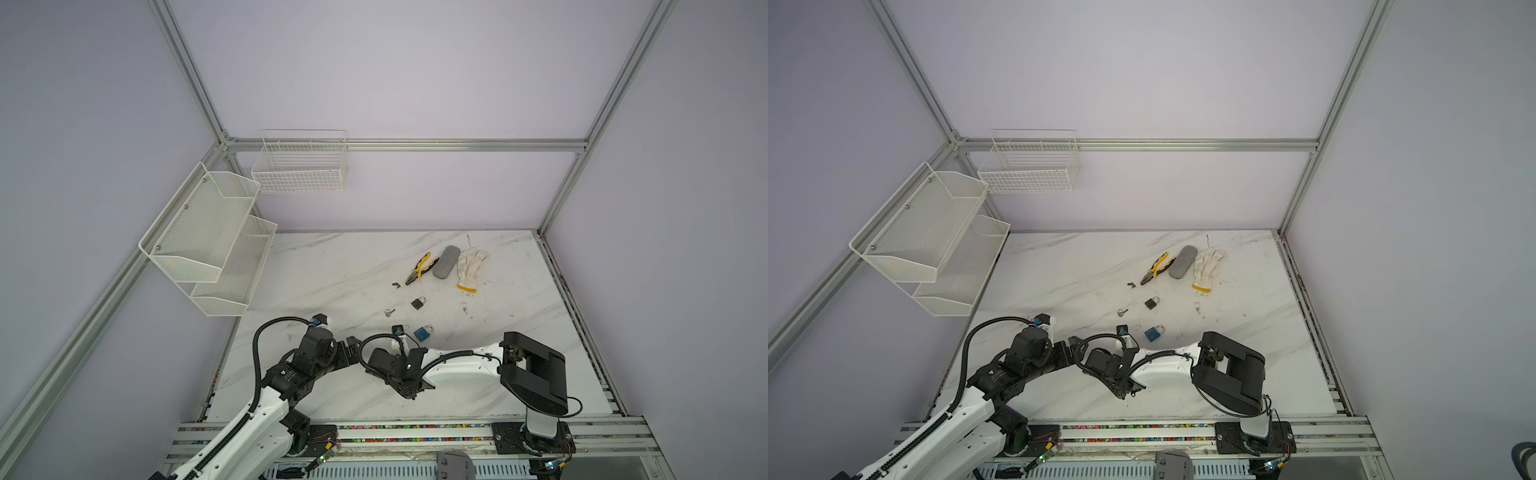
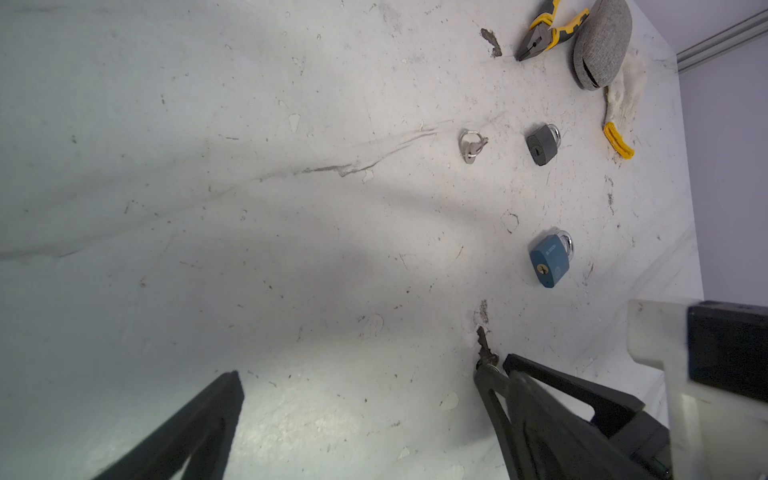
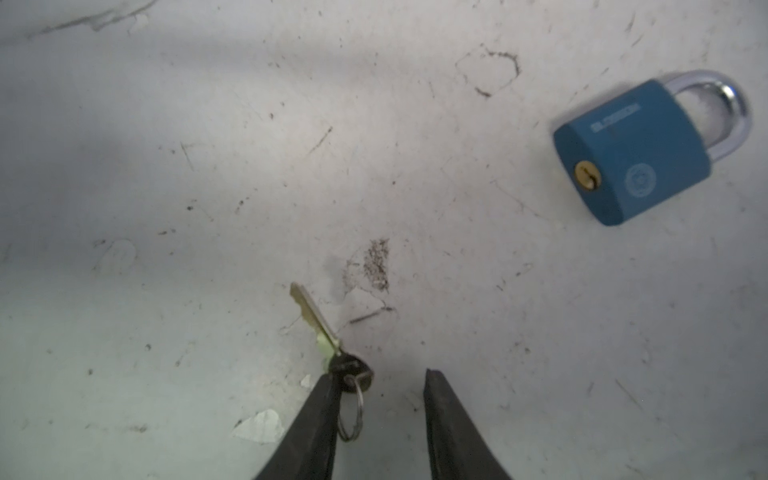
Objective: Unlock with the key
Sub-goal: 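Lower the right gripper and pinch the silver key by its ring, then lift the key with the right gripper toward the left gripper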
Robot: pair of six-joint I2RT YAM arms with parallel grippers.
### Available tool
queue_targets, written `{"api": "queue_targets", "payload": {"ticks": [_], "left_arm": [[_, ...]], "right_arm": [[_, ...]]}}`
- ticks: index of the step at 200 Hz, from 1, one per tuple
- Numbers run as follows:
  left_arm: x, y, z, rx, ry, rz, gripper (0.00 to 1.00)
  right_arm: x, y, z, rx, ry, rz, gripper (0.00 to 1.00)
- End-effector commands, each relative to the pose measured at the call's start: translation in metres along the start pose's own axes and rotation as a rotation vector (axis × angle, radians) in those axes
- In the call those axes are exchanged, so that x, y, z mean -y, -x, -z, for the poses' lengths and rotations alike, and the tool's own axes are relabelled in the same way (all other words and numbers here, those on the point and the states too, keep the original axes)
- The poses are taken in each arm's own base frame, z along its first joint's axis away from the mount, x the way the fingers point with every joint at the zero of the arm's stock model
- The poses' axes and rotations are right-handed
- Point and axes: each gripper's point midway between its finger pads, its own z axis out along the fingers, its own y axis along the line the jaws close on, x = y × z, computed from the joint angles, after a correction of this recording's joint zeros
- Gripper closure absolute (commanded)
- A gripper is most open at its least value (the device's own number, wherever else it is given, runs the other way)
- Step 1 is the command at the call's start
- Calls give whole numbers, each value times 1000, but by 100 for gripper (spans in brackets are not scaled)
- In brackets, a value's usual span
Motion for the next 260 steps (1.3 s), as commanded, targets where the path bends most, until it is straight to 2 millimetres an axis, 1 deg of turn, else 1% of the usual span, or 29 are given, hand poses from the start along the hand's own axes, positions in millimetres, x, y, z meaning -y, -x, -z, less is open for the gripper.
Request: {"api": "queue_targets", "payload": {"ticks": [1,21,37,64,122,143,190,203,229,238,260], "left_arm": [[37,37,20,95,-105,9,0],[38,37,22,98,-113,21,0],[38,37,23,102,-117,23,0],[36,37,23,108,-114,26,0],[36,37,22,105,-111,31,0],[37,37,22,105,-112,32,0],[38,37,22,104,-117,41,0],[39,38,23,107,-124,47,0],[44,41,25,116,-147,61,0],[48,43,27,119,-166,62,0],[59,49,33,141,-219,65,0]], "right_arm": [[0,-10,-2,-44,-3,67,63],[-4,-8,-4,-39,3,76,65],[-7,-11,-6,-51,17,79,66],[-14,-13,-8,-65,50,70,70],[-12,-3,-4,-48,75,25,82],[-10,0,-3,-43,79,10,88],[-6,6,-2,-33,96,-5,95],[-7,10,0,-24,111,-7,97],[-10,23,11,10,165,-10,100],[-10,26,13,18,188,-3,100],[-9,41,25,58,261,-3,100]]}}
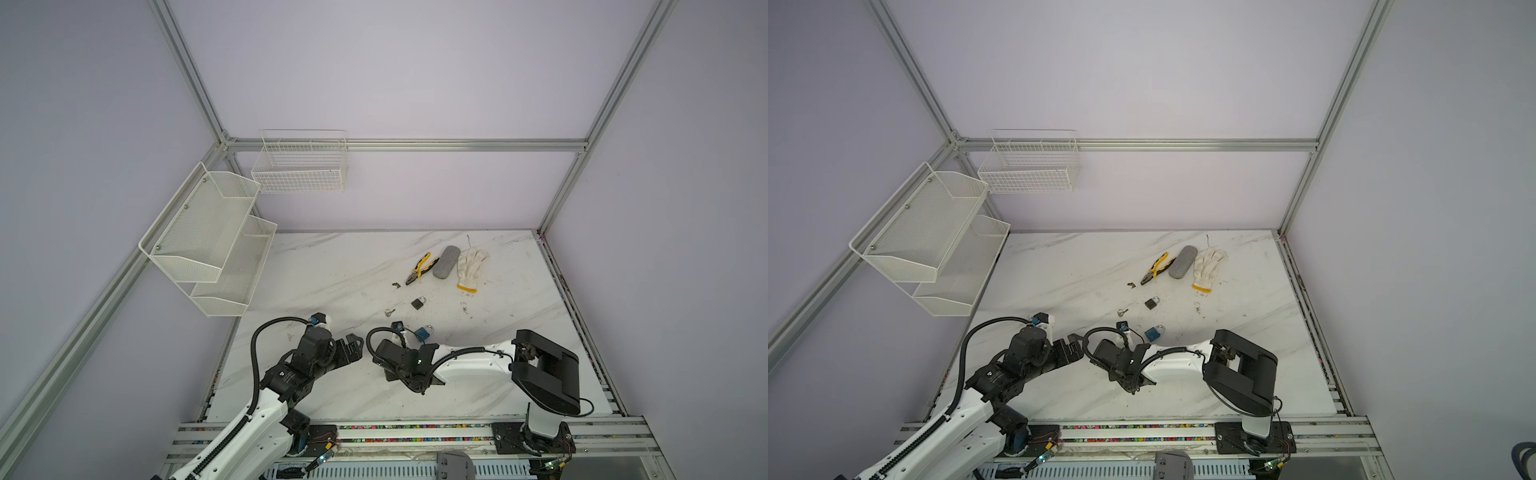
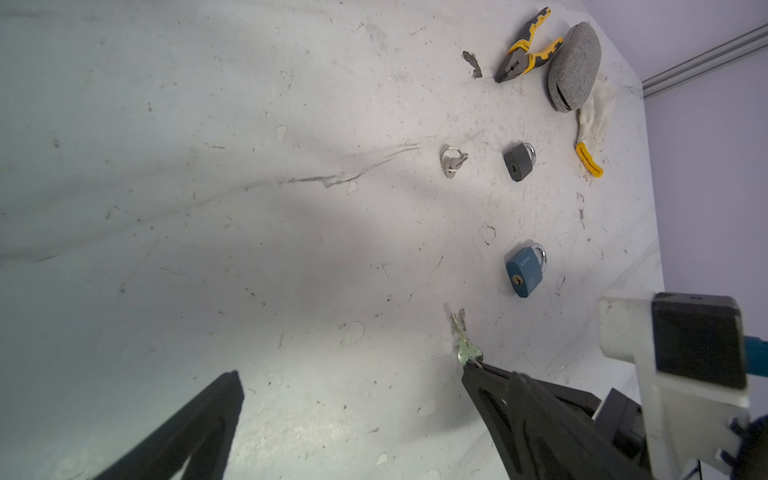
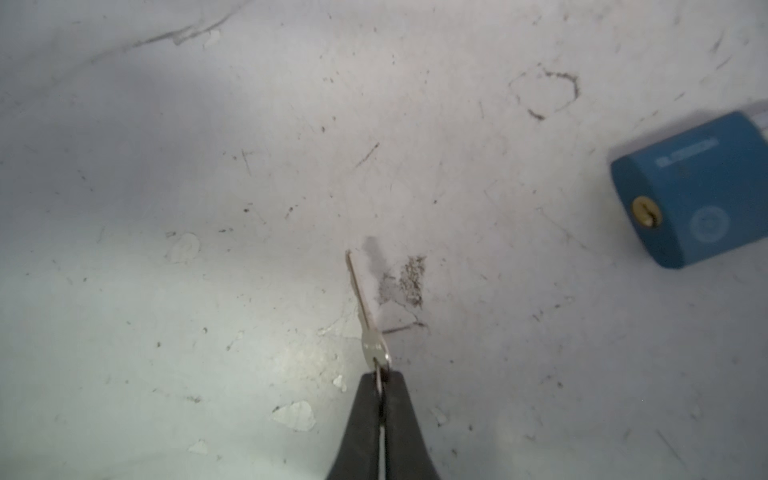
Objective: Unlock with the key
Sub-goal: 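Lift the key with the right gripper toward the left gripper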
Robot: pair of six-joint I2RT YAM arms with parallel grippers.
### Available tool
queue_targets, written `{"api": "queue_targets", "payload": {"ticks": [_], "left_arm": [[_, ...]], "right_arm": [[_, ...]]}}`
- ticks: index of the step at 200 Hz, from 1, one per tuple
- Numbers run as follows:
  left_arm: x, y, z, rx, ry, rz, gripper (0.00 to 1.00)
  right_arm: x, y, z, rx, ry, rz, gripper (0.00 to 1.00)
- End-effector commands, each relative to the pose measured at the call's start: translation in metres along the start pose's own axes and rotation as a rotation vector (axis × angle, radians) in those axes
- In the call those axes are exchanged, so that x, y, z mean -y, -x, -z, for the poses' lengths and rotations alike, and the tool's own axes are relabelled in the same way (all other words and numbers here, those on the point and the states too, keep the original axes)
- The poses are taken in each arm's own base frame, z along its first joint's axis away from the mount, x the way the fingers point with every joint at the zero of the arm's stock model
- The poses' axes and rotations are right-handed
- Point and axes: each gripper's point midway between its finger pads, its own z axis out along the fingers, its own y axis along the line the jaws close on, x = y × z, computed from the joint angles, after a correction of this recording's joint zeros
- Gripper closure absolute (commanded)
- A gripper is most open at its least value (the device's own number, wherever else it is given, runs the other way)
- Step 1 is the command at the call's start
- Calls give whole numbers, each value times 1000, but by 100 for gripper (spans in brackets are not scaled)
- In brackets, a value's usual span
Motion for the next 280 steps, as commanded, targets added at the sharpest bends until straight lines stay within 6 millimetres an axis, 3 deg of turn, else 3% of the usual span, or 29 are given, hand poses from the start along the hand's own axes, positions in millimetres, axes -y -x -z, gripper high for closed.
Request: {"api": "queue_targets", "payload": {"ticks": [1,39,71,103,120,127,177,217,249,280], "left_arm": [[54,41,26,111,-175,11,0],[87,61,42,196,-337,14,0],[116,80,55,259,-458,-17,0],[146,87,56,233,-558,-67,0],[163,88,57,214,-626,-87,0],[169,88,57,212,-645,-93,1],[202,83,63,219,-775,-147,24],[206,81,60,220,-798,-146,47],[209,79,57,213,-812,-146,52],[210,79,54,210,-813,-148,65]], "right_arm": [[-6,24,18,66,98,2,100],[-2,53,39,110,253,3,100],[-12,72,68,176,365,78,100],[-19,85,93,219,464,118,100],[-20,85,96,215,495,136,100],[-22,91,109,236,528,136,100],[-27,108,132,282,628,102,100],[-28,117,140,295,679,61,100],[-28,121,142,301,699,42,100],[-27,120,140,293,703,35,100]]}}
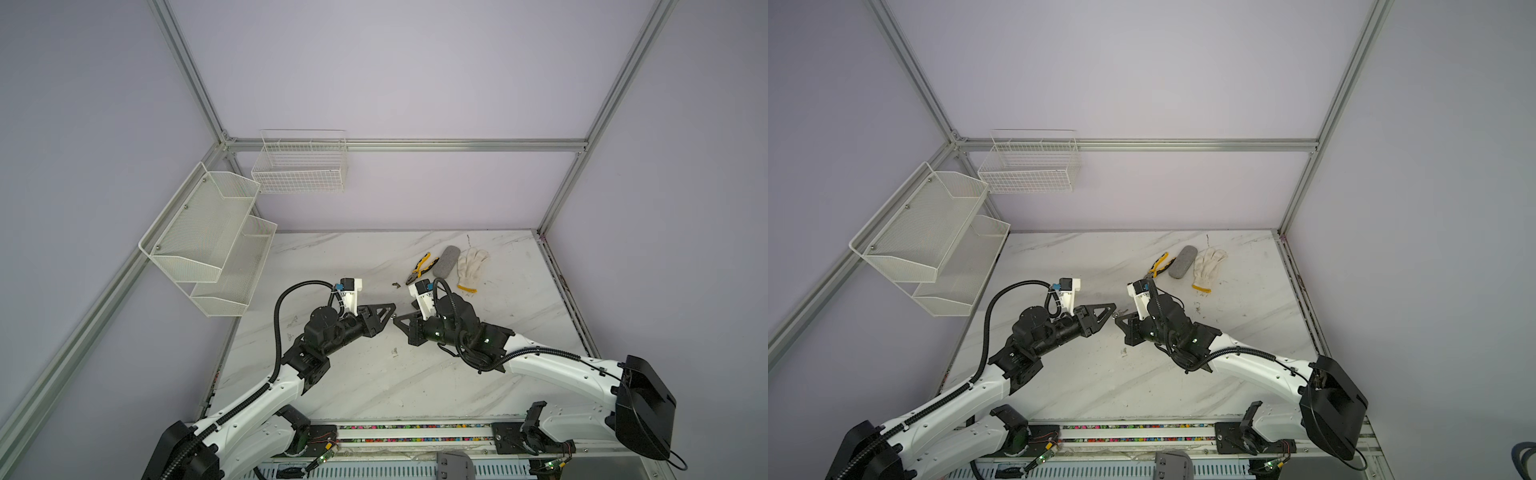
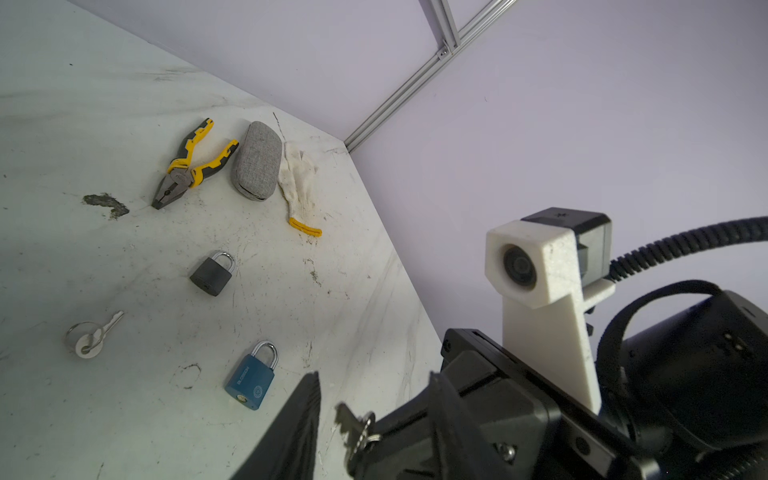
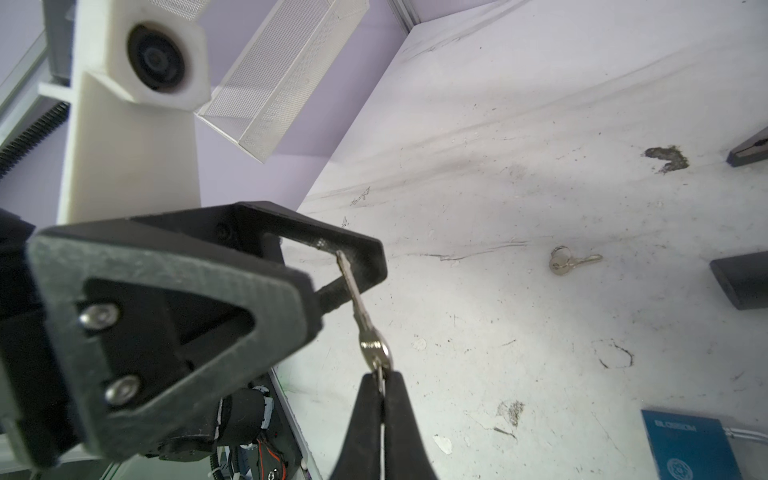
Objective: Unlock with the key
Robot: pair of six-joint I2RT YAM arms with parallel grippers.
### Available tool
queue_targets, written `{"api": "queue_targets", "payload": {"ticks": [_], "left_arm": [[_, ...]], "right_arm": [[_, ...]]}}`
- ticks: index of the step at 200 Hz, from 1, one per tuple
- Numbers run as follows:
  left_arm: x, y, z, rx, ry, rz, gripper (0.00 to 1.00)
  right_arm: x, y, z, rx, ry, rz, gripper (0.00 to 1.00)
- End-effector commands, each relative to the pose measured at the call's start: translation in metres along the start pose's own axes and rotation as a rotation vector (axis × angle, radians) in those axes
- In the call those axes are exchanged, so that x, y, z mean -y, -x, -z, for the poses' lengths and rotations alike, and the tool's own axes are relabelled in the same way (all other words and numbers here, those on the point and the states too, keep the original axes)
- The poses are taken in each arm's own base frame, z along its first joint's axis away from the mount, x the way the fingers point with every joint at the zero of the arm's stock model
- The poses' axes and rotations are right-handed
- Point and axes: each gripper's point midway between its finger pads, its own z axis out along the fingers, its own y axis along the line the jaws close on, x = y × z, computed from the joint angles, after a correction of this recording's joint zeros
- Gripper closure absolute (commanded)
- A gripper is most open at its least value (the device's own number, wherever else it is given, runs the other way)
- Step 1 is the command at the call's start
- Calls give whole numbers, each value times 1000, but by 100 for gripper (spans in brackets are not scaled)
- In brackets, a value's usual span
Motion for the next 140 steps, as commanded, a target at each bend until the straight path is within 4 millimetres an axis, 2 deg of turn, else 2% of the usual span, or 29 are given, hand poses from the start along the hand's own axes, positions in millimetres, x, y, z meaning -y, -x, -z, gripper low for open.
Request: {"api": "queue_targets", "payload": {"ticks": [1,18,75,125,140], "left_arm": [[44,32,0,71,-118,-54,65],[42,33,-1,78,-111,-55,75],[42,32,0,82,-118,-61,85],[42,33,-2,81,-116,-63,100],[39,32,-3,81,-108,-63,100]], "right_arm": [[-6,5,3,24,39,-10,100],[-7,7,4,32,42,-15,100],[-5,7,7,41,42,-21,100],[-4,8,8,49,41,-18,100],[-4,10,9,53,38,-11,100]]}}
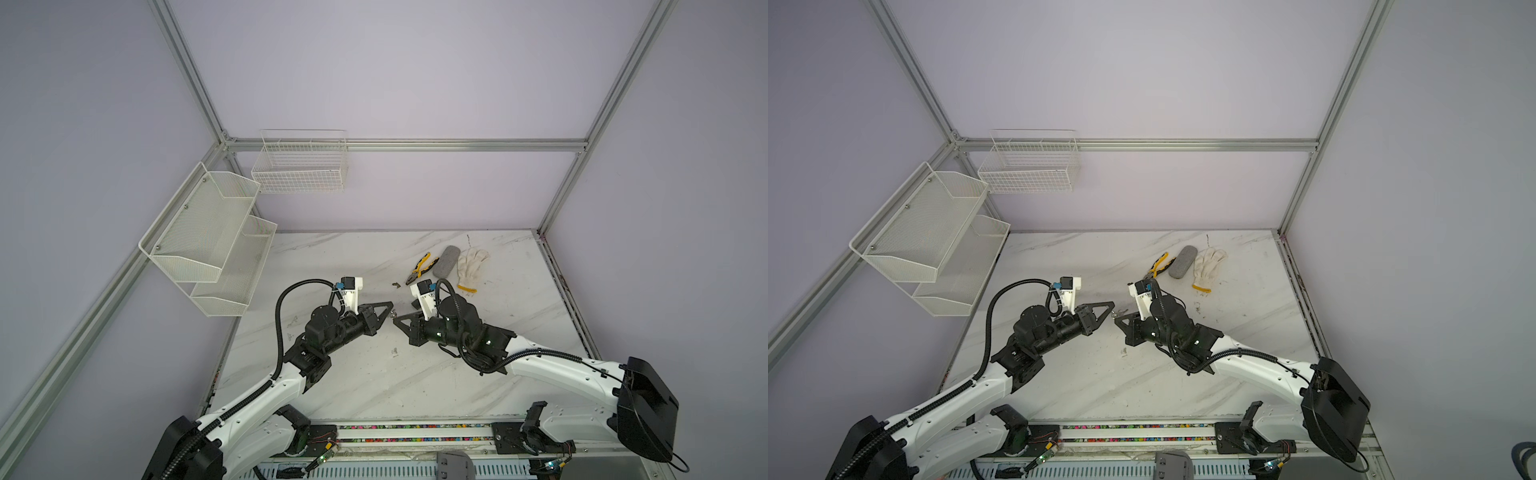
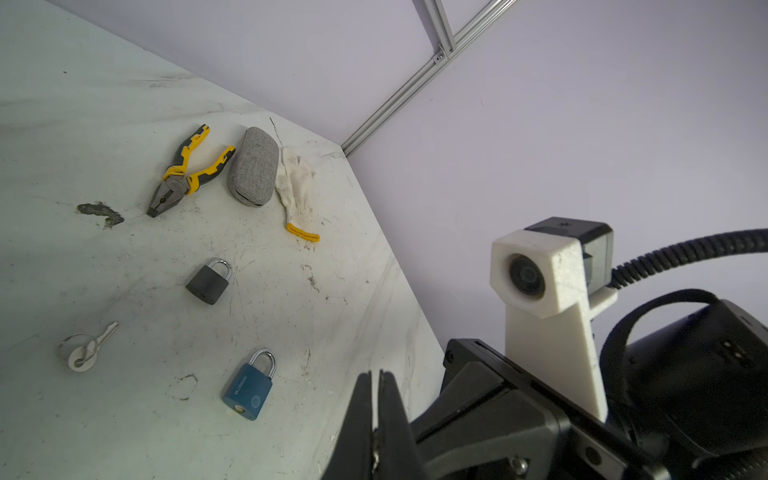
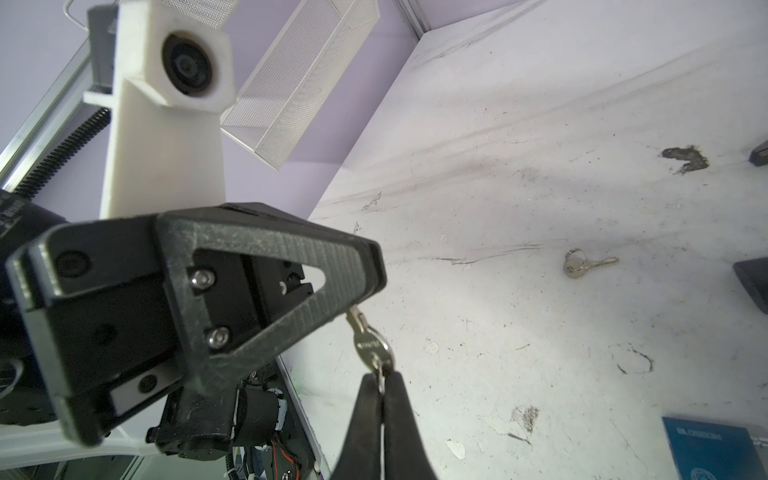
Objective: Unlock with the key
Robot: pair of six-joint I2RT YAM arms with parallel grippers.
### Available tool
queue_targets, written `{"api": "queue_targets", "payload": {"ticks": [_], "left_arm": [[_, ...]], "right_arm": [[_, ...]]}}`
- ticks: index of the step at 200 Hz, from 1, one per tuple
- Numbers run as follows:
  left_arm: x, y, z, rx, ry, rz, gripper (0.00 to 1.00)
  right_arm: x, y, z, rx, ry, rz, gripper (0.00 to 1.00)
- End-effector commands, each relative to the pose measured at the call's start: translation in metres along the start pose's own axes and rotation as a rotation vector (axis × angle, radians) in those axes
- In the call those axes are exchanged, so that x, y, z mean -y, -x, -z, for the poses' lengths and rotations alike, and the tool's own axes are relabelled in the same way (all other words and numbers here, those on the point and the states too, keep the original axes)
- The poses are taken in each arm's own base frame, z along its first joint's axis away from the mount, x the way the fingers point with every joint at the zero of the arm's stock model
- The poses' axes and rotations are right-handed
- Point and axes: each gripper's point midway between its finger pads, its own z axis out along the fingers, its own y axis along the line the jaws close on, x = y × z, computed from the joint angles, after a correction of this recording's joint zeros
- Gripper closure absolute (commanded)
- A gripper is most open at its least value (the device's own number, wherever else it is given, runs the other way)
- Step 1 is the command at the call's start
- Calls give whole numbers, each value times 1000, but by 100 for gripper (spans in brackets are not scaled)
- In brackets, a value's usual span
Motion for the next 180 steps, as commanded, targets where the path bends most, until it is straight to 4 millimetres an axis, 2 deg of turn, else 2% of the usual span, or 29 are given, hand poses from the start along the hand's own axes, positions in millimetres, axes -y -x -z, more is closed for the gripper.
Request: {"api": "queue_targets", "payload": {"ticks": [1,22,40,57,73,113,150,180], "left_arm": [[38,30,-1,71,-96,-57,100],[35,31,-2,64,-70,-63,100],[32,32,-4,46,-34,-84,100],[32,33,-6,18,-3,-131,100],[34,36,-7,9,8,-171,100],[46,41,-18,-32,-24,-243,100],[70,46,-30,-63,-134,-316,100],[80,50,-36,-63,-186,-353,100]], "right_arm": [[-4,8,6,34,17,11,100],[-6,11,8,43,19,26,100],[-7,16,12,54,13,32,83],[-7,23,21,79,2,52,57],[-5,31,31,104,-4,61,49],[-10,50,50,108,101,54,44],[-14,53,60,73,226,83,45],[-13,55,63,83,311,63,48]]}}
